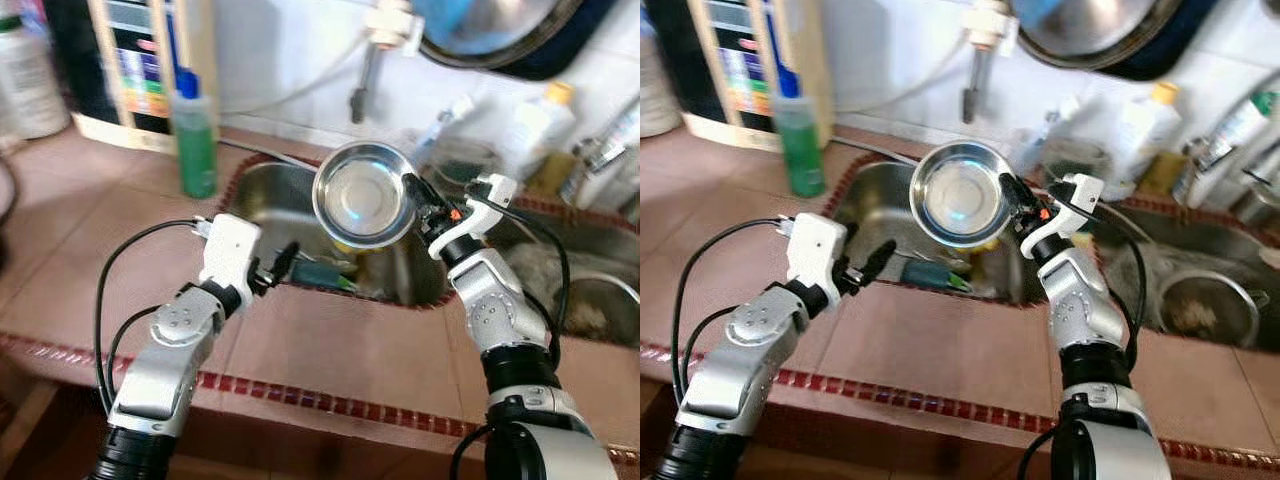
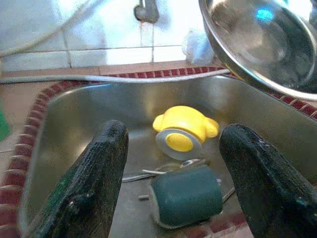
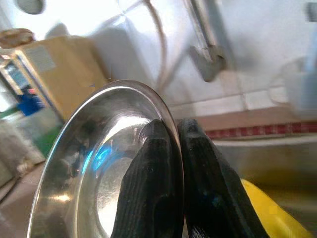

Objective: Kitchen organization

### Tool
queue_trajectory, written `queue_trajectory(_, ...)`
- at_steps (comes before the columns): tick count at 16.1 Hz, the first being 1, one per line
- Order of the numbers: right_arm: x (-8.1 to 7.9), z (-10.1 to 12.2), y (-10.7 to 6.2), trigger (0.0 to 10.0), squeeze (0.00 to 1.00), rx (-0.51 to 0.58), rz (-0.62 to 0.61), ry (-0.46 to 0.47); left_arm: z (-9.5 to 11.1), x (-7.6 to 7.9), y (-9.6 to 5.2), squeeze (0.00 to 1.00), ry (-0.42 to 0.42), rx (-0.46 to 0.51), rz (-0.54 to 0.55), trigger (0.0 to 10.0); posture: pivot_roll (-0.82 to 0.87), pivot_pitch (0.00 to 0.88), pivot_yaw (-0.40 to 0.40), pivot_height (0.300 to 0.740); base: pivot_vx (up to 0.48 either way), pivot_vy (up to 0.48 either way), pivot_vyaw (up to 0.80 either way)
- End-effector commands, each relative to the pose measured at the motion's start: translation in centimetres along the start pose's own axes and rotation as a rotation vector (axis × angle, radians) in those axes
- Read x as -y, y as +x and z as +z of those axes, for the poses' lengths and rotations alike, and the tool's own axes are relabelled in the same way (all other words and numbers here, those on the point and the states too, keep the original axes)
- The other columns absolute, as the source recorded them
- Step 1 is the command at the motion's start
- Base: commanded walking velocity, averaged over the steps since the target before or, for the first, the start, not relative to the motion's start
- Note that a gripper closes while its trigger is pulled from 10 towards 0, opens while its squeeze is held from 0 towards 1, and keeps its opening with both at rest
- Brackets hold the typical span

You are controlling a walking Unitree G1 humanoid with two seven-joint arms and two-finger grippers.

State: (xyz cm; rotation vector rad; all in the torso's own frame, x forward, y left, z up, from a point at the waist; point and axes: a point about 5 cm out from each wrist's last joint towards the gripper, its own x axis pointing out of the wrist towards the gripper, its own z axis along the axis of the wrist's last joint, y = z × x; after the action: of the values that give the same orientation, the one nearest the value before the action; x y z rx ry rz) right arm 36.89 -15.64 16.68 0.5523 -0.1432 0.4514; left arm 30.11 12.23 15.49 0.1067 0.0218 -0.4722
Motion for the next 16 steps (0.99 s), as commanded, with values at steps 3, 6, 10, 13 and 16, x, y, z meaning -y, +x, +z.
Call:
queue_trajectory(3, 0.7, 0.8, 0.2, 10.0, 0.00, 0.011, -0.067, -0.003, 0.0, 0.2, 0.4, 0.00, 0.000, -0.020, 0.024, 10.0, 0.07, 0.000, -0.123, 0.740, 0.000, 0.000, 0.00)
queue_trajectory(6, 3.3, 0.3, -0.3, 10.0, 0.00, -0.085, -0.279, -0.054, -0.1, 0.6, 0.7, 0.00, 0.038, -0.049, 0.045, 10.0, 0.07, 0.000, -0.121, 0.740, 0.000, 0.000, 0.00)
queue_trajectory(10, 5.5, 1.1, -1.0, 10.0, 0.00, -0.132, -0.459, -0.124, -0.1, 2.4, 1.5, 0.00, 0.084, -0.131, -0.004, 10.0, 0.06, 0.000, -0.115, 0.740, 0.000, 0.000, 0.00)
queue_trajectory(13, 6.5, 0.5, -1.5, 10.0, 0.00, -0.226, -0.557, -0.194, 0.0, 4.1, 1.9, 0.00, 0.112, -0.165, -0.046, 10.0, 0.06, 0.014, -0.106, 0.740, 0.000, 0.000, 0.00)
queue_trajectory(16, 6.8, -0.8, -2.0, 10.0, 0.00, -0.310, -0.592, -0.214, 0.0, 6.0, 2.1, 0.00, 0.152, -0.202, -0.075, 10.0, 0.06, 0.022, -0.095, 0.740, 0.000, 0.000, 0.00)
